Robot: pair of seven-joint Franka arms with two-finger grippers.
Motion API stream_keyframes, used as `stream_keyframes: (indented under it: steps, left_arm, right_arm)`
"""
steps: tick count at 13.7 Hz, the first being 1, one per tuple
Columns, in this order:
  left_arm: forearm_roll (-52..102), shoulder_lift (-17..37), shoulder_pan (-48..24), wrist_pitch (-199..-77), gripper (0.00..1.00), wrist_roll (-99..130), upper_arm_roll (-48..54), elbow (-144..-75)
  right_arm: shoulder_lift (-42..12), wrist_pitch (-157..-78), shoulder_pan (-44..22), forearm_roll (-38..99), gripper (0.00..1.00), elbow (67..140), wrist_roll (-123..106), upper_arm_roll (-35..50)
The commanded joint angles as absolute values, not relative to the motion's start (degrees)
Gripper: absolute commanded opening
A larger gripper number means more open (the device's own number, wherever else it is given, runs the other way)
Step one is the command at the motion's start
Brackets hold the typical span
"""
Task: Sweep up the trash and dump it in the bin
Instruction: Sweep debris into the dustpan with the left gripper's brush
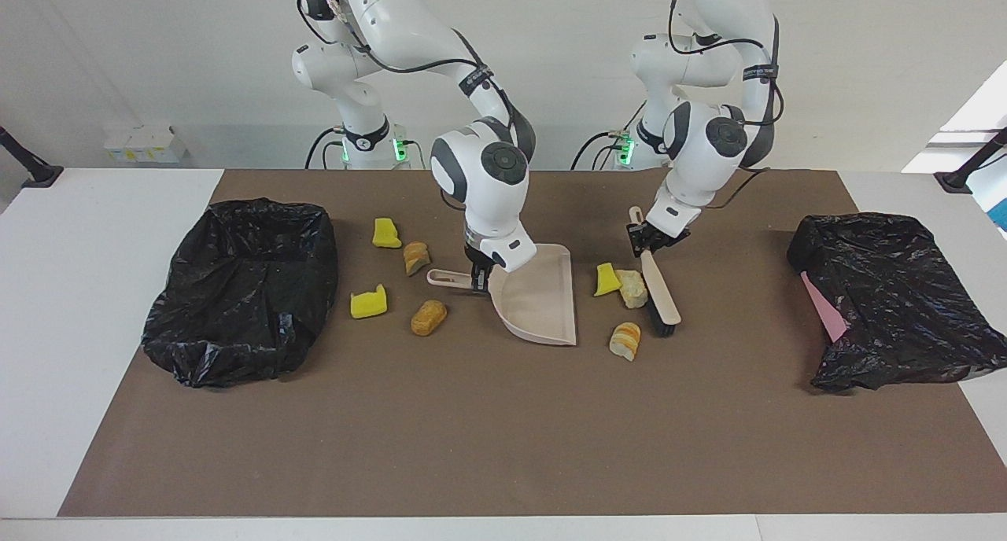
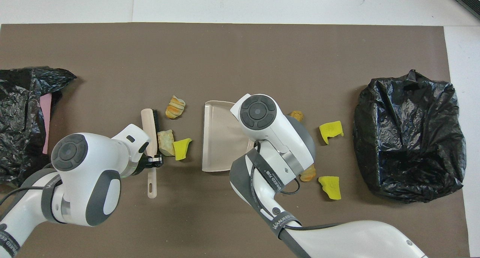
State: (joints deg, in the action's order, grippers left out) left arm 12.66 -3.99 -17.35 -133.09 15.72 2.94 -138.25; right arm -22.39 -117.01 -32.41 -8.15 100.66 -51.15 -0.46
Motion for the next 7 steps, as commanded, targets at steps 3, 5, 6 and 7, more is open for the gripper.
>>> stream_keyframes:
  steps: [3, 5, 6, 7]
  left_arm:
    - [19.15, -2.72, -25.3, -134.29, 0.0, 17.75, 2.29, -135.88]
    - [19.77, -2.29, -26.54, -134.12, 0.0, 17.84, 2.37, -134.31]
    - [19.86, -1.24, -26.54, -133.6, 0.0, 17.84, 2.37, -132.56]
    - [20.39, -0.36, -26.54, -132.98, 0.0, 18.1, 2.46, -130.8]
  right_arm:
    - [-20.74, -118.83, -32.69, -10.02, 0.0, 104.15, -50.71, -0.26]
    - [-20.65, -119.44, -32.78, -11.33, 0.0, 104.15, -50.8, -0.18]
    - [-20.65, -119.53, -33.57, -13.77, 0.0, 104.15, -50.97, -0.26]
    - [-20.48, -119.44, -34.44, -16.32, 0.0, 103.98, -50.98, -0.26]
